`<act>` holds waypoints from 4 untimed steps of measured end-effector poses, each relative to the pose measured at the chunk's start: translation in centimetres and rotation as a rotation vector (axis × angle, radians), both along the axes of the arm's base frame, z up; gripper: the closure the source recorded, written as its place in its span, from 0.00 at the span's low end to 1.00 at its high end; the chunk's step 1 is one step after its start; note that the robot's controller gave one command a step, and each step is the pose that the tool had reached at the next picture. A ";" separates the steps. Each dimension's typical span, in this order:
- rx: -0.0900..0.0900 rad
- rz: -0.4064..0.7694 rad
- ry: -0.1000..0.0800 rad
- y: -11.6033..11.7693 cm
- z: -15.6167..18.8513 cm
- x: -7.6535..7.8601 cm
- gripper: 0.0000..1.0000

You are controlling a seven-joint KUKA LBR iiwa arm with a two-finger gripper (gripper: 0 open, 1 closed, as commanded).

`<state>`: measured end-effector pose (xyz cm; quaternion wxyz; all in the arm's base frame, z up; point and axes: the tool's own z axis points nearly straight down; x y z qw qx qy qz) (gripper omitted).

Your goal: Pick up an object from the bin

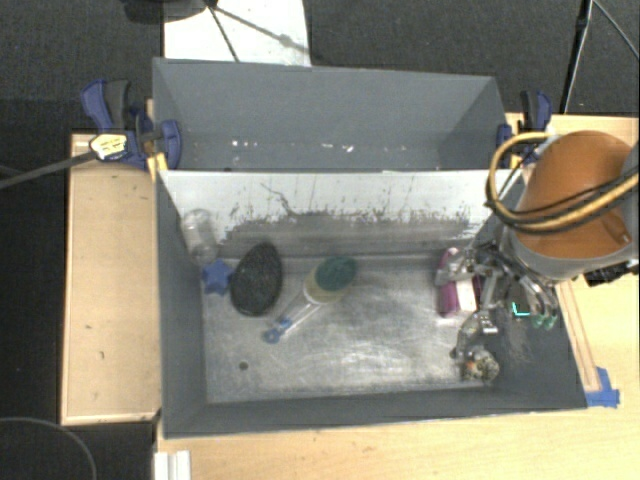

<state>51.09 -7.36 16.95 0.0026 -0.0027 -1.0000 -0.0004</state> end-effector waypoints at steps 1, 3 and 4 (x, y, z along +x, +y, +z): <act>0.002 -0.039 -0.009 4.4 -5.7 7.7 0.00; 0.002 0.051 -0.014 14.7 -4.2 8.3 0.00; 0.002 -0.106 -0.012 12.3 -9.6 7.6 0.00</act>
Offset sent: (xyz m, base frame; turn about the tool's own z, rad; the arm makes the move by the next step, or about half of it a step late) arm 0.0750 0.0402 -0.0548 0.0440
